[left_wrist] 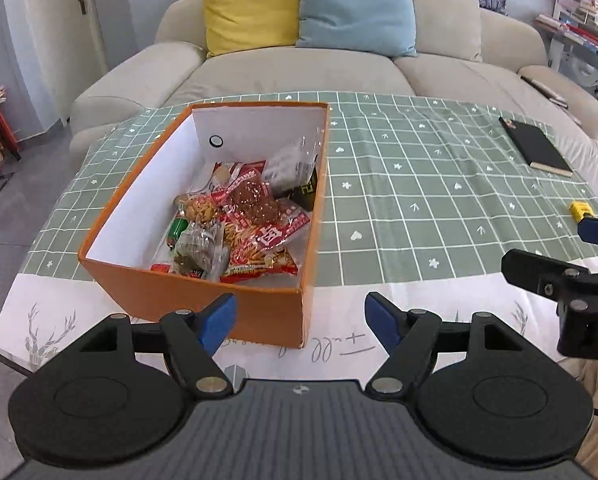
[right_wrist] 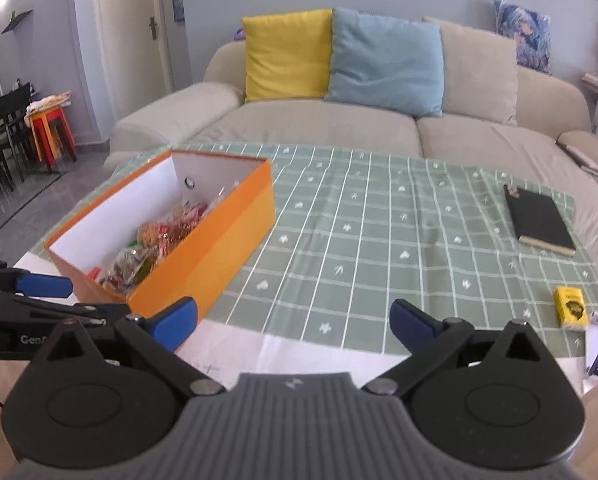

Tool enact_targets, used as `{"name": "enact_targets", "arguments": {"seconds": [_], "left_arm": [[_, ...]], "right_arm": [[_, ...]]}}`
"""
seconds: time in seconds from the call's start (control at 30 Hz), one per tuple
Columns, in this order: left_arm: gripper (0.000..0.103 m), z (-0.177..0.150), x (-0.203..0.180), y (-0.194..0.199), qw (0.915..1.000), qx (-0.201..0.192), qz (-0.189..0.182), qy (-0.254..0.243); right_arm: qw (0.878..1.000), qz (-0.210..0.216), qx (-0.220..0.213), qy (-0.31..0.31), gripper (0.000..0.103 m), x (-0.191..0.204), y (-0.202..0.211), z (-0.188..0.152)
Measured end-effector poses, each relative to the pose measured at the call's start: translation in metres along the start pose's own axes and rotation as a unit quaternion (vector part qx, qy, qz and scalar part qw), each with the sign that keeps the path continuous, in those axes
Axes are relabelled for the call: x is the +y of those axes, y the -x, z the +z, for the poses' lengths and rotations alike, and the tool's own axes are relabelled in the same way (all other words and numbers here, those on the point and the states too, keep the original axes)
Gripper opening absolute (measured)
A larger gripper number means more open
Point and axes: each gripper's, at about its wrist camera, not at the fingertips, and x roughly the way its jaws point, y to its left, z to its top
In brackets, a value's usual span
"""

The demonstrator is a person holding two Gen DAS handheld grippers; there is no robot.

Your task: Organize snacks

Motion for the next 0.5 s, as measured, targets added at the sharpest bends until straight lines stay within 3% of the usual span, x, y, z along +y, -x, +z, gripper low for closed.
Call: {"name": "enact_targets", "arguments": {"seconds": [0.5], "left_arm": [[0.086, 0.0018, -0.0005, -0.0001, 1.0, 0.005, -0.006, 0.0]], "right_arm": [[1.0, -0.007, 0.018, 0.009, 0.099, 0.0071, -0.009, -0.0004]]}}
